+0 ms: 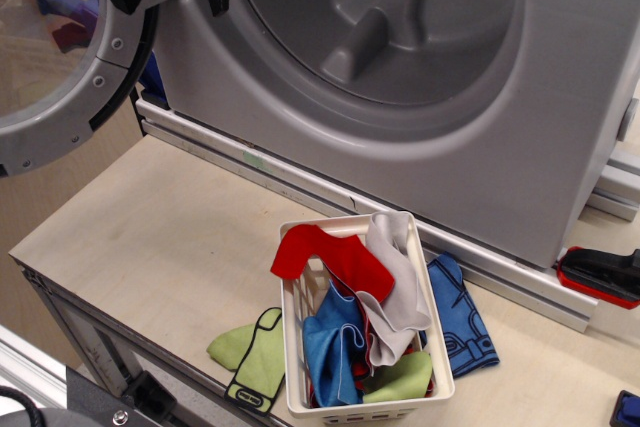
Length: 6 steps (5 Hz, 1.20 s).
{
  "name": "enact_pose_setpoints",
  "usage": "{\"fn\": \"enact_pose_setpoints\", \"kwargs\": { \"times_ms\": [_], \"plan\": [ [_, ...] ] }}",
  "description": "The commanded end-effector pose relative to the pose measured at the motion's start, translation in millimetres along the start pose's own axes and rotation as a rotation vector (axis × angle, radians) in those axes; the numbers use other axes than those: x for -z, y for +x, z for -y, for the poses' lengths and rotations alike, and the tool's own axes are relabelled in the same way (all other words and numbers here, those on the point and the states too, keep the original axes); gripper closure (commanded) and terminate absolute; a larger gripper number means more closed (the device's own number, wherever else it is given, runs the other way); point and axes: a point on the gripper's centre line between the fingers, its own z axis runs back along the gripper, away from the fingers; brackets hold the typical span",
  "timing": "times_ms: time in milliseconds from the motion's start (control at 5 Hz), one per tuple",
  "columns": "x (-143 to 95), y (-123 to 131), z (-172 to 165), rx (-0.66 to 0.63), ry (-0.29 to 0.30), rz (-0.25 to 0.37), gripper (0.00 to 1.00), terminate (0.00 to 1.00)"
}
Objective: Put clothes in laundry machine
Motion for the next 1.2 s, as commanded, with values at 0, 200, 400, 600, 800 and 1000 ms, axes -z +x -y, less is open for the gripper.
{"fn": "enact_pose_setpoints", "kwargs": {
  "times_ms": [0,200,400,600,800,1000],
  "plan": [
    [0,0,0,0.000,0.000,0.000,0.00,0.00],
    [9,-31,25,-0.061,-0.033,-0.032,0.00,0.00],
    [26,-61,58,-0.131,-0.050,-0.078,0.00,0.00],
    [46,-90,90,-0.218,-0.085,-0.087,0.00,0.00],
    [66,-110,111,-0.242,-0.089,-0.100,0.00,0.00],
    [90,-113,120,-0.244,-0.095,-0.081,0.00,0.00]
  ]
}}
